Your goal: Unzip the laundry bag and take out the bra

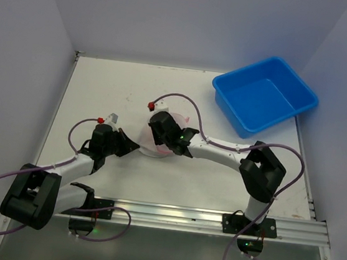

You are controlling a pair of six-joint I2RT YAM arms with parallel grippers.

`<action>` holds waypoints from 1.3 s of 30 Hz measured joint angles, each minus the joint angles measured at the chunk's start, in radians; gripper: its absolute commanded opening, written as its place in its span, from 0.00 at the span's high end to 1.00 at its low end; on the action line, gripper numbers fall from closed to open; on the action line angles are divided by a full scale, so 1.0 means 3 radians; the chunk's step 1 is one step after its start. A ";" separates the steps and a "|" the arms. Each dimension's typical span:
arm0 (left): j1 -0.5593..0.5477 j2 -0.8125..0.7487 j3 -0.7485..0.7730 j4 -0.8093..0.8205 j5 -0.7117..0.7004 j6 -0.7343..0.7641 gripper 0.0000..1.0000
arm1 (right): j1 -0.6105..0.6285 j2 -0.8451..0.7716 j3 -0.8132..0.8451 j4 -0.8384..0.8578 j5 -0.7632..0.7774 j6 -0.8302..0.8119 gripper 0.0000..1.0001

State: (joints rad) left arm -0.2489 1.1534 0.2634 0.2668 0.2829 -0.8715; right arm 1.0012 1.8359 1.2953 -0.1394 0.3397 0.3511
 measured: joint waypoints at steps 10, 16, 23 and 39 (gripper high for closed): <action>0.0000 0.0001 0.0000 -0.0052 -0.0058 0.0000 1.00 | -0.0111 -0.0935 -0.0521 -0.0018 0.0103 -0.0041 1.00; 0.0000 0.0001 0.0000 -0.0053 -0.0057 0.0000 1.00 | -0.0159 -0.1074 -0.0580 0.0126 -0.0130 -0.0015 0.80; 0.0000 -0.0022 0.0000 -0.0058 -0.0057 -0.0001 1.00 | -0.0142 -0.0665 -0.0505 0.0136 -0.0230 0.0164 0.54; 0.0000 -0.0145 -0.0130 0.0006 -0.0057 -0.0156 1.00 | -0.0125 -0.0097 0.0315 -0.0292 0.0524 0.0999 0.24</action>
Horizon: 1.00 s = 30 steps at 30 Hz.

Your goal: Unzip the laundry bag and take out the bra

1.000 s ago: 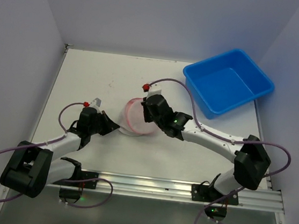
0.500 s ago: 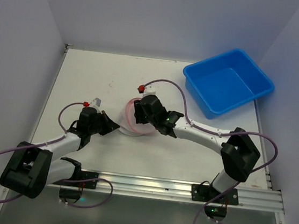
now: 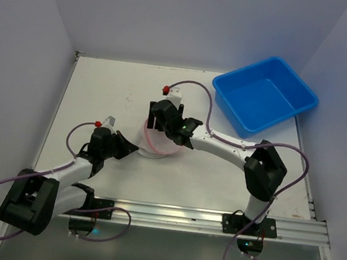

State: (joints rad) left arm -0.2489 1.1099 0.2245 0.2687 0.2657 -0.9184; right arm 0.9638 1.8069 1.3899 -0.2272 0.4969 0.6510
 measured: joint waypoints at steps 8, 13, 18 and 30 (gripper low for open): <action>-0.0001 -0.0155 -0.0123 0.0046 -0.0031 -0.0167 1.00 | 0.0010 0.0248 0.0193 -0.0191 0.0046 0.0140 0.22; -0.0103 -0.0158 -0.0158 0.0106 -0.0094 -0.0275 1.00 | 0.0056 0.0389 0.0343 -0.0303 0.0046 0.0158 0.21; -0.0266 -0.0109 -0.0160 0.0172 -0.0174 -0.0351 1.00 | 0.0113 0.0458 0.0371 -0.0385 0.0043 0.0163 0.19; -0.0310 -0.0080 -0.0196 0.0196 -0.0341 -0.0459 1.00 | 0.0156 0.0370 0.0182 -0.0483 0.0286 0.0053 0.86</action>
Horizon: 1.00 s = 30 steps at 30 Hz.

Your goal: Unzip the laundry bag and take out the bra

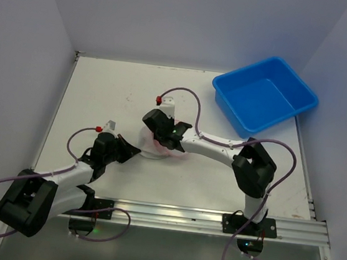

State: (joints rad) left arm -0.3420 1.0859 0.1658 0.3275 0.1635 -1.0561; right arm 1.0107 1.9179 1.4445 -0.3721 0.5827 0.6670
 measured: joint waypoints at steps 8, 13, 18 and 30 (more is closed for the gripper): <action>-0.0003 0.0001 0.0000 -0.0041 -0.0085 0.0001 1.00 | -0.0023 -0.0938 -0.0656 0.0015 0.0203 -0.0170 0.91; -0.0003 0.0005 0.0000 -0.0053 -0.0112 0.0017 1.00 | -0.0451 -0.1750 -0.1269 0.0125 0.0182 -0.0240 0.51; -0.0003 0.0046 0.0004 -0.0053 -0.0099 0.0104 1.00 | -0.1172 -0.2099 -0.1771 0.0009 0.0094 -0.0277 0.22; -0.0003 0.0237 0.0088 -0.0046 0.0066 0.0247 1.00 | -0.0637 -0.1761 -0.1414 0.0662 -0.1226 -0.0889 0.11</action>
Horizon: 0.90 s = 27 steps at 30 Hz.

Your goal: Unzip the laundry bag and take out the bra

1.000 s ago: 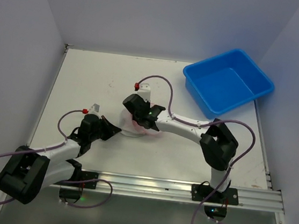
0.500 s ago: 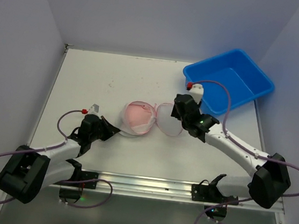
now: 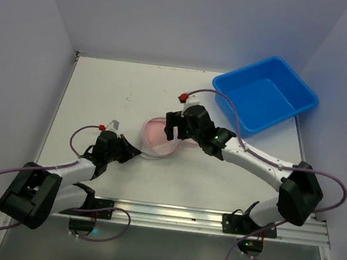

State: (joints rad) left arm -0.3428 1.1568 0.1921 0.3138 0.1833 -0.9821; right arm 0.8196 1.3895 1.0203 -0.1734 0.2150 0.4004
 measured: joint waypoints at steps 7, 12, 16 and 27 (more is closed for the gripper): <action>0.0000 -0.0001 0.0052 -0.0004 0.0046 0.0050 1.00 | 0.0251 0.0933 0.0407 0.0312 -0.0324 -0.0417 0.06; 0.0000 -0.0001 0.0055 -0.0005 0.0052 0.0083 1.00 | 0.0278 0.1254 0.0501 0.0387 -0.0432 -0.0584 0.02; 0.0000 -0.0001 0.0092 -0.0008 0.0064 0.0092 1.00 | 0.0275 0.1433 0.0554 0.0462 -0.0429 -0.0646 0.10; 0.0000 -0.0001 0.0103 -0.0027 0.0066 0.0108 1.00 | 0.0278 0.1322 0.0352 0.0655 -0.0341 -0.0679 0.97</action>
State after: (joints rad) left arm -0.3428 1.1564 0.2230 0.3058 0.2031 -0.9497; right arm 0.9031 1.7863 1.1259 0.0231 0.1127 0.1967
